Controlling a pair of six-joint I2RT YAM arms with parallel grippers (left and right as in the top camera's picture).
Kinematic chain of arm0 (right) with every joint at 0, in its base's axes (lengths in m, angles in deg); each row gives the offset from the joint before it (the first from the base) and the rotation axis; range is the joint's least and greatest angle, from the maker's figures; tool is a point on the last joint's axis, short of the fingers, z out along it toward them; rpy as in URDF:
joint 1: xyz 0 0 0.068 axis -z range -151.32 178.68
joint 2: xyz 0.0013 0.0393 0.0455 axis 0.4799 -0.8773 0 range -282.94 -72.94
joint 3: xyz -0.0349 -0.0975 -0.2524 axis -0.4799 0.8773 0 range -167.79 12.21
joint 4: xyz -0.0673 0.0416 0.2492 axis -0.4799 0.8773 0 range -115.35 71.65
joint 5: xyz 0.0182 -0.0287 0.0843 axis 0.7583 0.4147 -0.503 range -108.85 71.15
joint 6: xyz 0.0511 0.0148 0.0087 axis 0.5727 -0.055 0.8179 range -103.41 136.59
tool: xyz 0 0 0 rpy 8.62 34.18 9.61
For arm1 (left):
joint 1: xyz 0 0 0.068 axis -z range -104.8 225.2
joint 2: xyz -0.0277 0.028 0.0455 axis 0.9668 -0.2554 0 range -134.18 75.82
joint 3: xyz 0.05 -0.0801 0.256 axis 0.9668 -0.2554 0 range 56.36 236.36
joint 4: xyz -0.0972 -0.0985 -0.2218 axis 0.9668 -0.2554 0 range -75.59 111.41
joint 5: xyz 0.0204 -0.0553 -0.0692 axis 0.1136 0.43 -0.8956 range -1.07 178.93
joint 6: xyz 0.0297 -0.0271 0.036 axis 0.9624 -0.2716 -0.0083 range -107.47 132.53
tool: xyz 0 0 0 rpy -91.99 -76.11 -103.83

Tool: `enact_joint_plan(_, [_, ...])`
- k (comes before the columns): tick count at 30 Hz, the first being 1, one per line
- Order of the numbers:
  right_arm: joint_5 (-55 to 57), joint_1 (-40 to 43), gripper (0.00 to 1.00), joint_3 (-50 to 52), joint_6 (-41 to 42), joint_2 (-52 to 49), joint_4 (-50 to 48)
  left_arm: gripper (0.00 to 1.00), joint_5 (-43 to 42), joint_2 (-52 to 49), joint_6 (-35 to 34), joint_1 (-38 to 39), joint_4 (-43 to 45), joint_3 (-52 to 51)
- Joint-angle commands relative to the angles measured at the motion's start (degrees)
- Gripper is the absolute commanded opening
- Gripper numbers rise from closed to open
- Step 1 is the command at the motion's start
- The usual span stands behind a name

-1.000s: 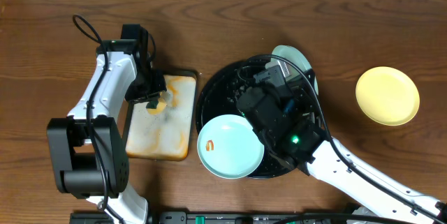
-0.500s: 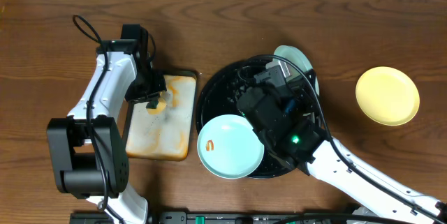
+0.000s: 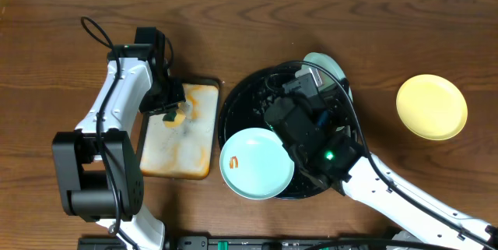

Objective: Clean dirty plates on tray and stack at the side
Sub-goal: 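Lower the light-blue plate onto the yellow plate and release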

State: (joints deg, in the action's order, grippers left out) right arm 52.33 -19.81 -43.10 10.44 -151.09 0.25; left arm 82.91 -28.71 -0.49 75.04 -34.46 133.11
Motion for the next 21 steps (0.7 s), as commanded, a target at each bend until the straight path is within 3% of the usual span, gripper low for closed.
enact_joint_plan(1, [-0.5,2.3,0.01,-0.9,6.8,0.9,0.9,0.08,0.7,-0.2,1.0,0.0,-0.1,0.0])
enact_joint_plan(12, [-19.0,18.9,0.01,-0.9,18.2,1.2,5.2,0.08,0.7,-0.2,1.0,0.0,-0.1,0.0])
enact_joint_plan(16, [-38.6,32.6,0.01,-0.9,24.5,1.8,7.2,0.08,0.7,-0.2,1.0,0.0,0.2,0.0])
enact_joint_plan(21, [-60.1,51.4,0.01,-0.9,25.9,1.8,7.8,0.08,0.7,-0.2,1.0,0.0,0.3,0.0])
